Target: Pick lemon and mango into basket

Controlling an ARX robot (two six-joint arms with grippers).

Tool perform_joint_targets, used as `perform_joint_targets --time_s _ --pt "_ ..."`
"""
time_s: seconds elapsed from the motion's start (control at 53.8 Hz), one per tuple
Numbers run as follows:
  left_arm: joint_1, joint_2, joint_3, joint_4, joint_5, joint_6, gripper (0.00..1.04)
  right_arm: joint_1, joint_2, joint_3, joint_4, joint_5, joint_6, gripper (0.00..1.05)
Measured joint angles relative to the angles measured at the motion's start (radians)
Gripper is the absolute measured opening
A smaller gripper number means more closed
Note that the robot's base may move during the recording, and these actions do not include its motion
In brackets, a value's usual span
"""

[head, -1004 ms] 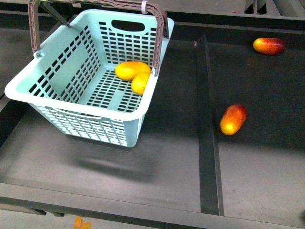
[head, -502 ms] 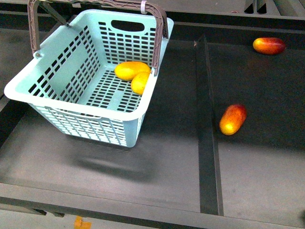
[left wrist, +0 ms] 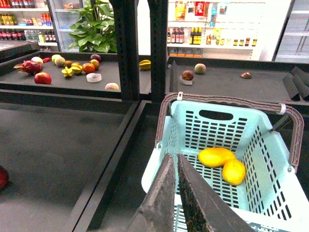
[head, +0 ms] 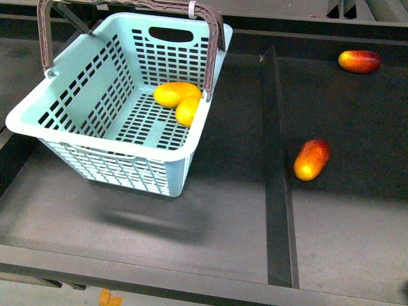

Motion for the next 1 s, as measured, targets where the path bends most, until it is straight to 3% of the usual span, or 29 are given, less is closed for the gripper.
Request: perform_joint_targets --time_s 0.539,0.651,1.004 --pt "0.000 -0.173 0.000 -0.172 0.000 0.000 0.03 0.000 0.000 0.000 0.000 0.000 0.000 0.96" --pt "0.000 -0.317 0.000 -0.338 0.000 0.000 0.03 0.000 0.000 0.000 0.000 0.000 0.000 0.96" --pt "0.000 -0.344 0.000 -0.349 0.000 0.000 0.03 0.000 0.000 0.000 0.000 0.000 0.000 0.96"
